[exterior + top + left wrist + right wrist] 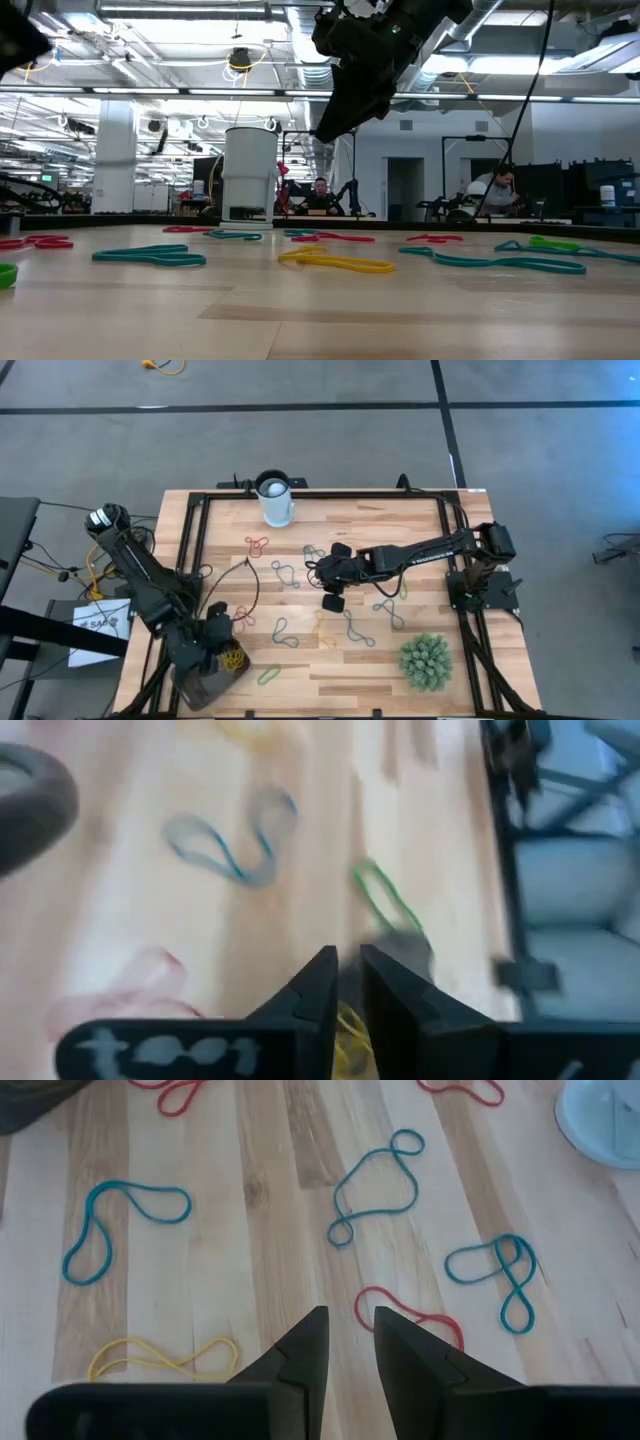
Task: Pick and place items into bin
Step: Put the yellow rubber band into the black bin
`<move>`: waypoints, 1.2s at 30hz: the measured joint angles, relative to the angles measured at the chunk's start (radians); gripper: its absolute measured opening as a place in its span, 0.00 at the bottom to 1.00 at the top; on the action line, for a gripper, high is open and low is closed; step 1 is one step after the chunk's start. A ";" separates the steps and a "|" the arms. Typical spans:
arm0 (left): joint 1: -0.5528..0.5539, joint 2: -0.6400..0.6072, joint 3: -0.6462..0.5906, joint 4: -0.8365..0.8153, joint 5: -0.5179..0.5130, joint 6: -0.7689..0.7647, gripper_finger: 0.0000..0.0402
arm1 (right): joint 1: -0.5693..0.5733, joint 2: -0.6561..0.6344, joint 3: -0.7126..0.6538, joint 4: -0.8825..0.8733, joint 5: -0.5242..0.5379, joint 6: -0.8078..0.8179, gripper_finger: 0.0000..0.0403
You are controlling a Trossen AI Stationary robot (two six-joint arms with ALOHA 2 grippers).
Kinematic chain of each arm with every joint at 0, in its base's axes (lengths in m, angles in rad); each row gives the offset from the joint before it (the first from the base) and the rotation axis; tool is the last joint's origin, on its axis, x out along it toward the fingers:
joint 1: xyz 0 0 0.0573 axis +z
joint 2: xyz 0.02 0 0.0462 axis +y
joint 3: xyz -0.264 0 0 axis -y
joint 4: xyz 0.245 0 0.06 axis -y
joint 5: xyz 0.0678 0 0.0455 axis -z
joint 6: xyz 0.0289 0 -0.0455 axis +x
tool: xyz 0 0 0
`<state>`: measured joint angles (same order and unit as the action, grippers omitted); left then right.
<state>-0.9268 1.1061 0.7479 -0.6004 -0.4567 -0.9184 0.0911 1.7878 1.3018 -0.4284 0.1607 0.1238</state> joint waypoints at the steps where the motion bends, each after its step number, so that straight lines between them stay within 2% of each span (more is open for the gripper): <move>1: 0.000 0.000 0.023 -0.032 -0.058 0.020 0.09 | 0.003 0.000 0.000 -0.011 -0.001 0.000 0.20; 5: 0.000 0.000 0.093 -0.116 -0.307 0.057 0.09 | 0.024 0.000 0.000 -0.081 -0.017 0.007 0.20; 8: 0.010 -0.001 0.120 -0.119 -0.394 0.064 0.09 | 0.046 0.000 0.000 -0.123 -0.093 0.030 0.20; 10: 0.024 -0.001 0.122 -0.117 -0.397 0.067 0.09 | 0.072 0.025 -0.002 -0.068 -0.114 0.065 0.20; 13: 0.050 0.001 0.122 -0.123 -0.398 0.067 0.09 | 0.117 0.076 -0.011 0.005 -0.087 0.140 0.20; 15: 0.067 0.007 0.122 -0.124 -0.397 0.067 0.09 | 0.146 0.120 -0.005 0.087 -0.085 0.124 0.20; 20: 0.101 0.007 0.122 -0.130 -0.382 0.073 0.09 | 0.202 0.207 0.026 0.086 -0.051 0.077 0.20; 26: 0.118 0.007 0.117 -0.123 -0.324 0.080 0.09 | 0.216 0.214 0.040 0.082 -0.041 0.044 0.20; 30: 0.120 0.007 0.107 -0.121 -0.315 0.078 0.09 | 0.214 0.214 0.040 0.085 0.041 0.042 0.20; 36: 0.120 0.007 0.097 -0.119 -0.315 0.077 0.09 | 0.201 0.233 0.041 0.100 0.047 0.042 0.20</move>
<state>-0.8070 1.1130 0.8452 -0.7189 -0.7717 -0.8417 0.2920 2.0205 1.3426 -0.3284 0.2078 0.1658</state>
